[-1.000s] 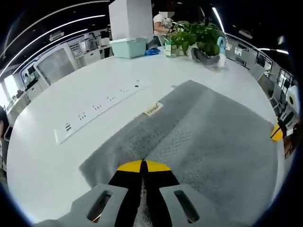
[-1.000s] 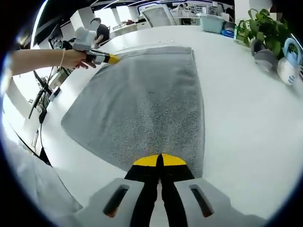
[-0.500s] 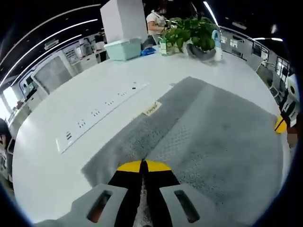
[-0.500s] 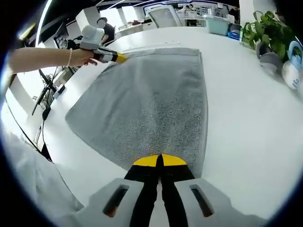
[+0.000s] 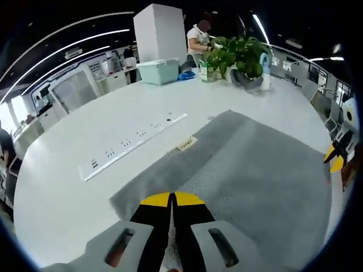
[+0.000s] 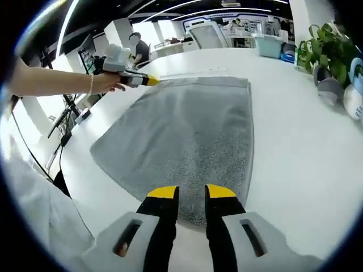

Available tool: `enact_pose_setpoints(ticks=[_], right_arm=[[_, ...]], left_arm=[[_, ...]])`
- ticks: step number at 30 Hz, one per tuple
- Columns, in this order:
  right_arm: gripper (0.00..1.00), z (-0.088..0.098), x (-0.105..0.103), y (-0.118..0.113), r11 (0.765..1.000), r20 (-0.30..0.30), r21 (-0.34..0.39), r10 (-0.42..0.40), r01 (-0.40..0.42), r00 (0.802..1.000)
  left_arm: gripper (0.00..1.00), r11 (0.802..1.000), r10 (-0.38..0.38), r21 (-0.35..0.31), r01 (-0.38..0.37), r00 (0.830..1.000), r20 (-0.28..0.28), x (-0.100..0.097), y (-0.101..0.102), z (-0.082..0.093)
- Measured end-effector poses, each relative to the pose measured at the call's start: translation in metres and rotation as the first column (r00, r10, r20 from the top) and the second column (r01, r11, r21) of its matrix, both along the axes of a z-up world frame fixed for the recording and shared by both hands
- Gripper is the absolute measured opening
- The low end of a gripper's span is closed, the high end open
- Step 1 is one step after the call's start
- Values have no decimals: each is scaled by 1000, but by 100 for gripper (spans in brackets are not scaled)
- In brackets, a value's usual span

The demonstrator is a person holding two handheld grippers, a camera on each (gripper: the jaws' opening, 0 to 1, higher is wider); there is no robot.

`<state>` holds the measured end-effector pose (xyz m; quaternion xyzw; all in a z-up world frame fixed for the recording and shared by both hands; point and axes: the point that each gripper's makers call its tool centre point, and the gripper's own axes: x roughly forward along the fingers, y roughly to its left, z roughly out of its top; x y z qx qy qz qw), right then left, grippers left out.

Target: Fold the towel on the table until its edges align and the towel forms a compact rectangular stack.

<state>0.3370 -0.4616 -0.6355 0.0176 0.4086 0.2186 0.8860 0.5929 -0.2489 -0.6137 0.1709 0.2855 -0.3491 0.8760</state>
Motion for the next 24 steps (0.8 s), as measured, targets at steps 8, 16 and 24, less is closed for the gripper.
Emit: enact_pose_setpoints(ticks=[8, 16, 24], right_arm=[[22, 5, -4, -8, 988, 36, -57, 148, -146, 988], [29, 8, -10, -5, 965, 44, -74, 255, -252, 966], [33, 3, -18, -1, 941, 33, -95, 328, -323, 944]], left_arm=[[1, 999, -46, -17, 47, 997, 63, -44, 14, 27], [2, 993, -89, -75, 92, 995, 47, -110, 23, 31], [6, 982, -108, -152, 115, 992, 60, -167, 29, 35]])
